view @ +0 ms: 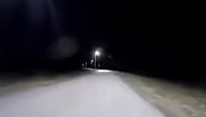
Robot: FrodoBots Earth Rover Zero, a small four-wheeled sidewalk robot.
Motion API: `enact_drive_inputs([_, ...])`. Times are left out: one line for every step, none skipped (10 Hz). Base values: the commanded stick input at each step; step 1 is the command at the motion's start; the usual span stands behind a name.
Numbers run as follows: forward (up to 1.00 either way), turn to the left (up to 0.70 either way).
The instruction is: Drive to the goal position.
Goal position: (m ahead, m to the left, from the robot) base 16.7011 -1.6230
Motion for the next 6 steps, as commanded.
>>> enact_drive_inputs([1.0, 0.0])
enact_drive_inputs([1.0, 0.0])
enact_drive_inputs([1.0, 0.0])
enact_drive_inputs([1.0, 0.0])
enact_drive_inputs([1.0, 0.0])
enact_drive_inputs([1.0, 0.0])
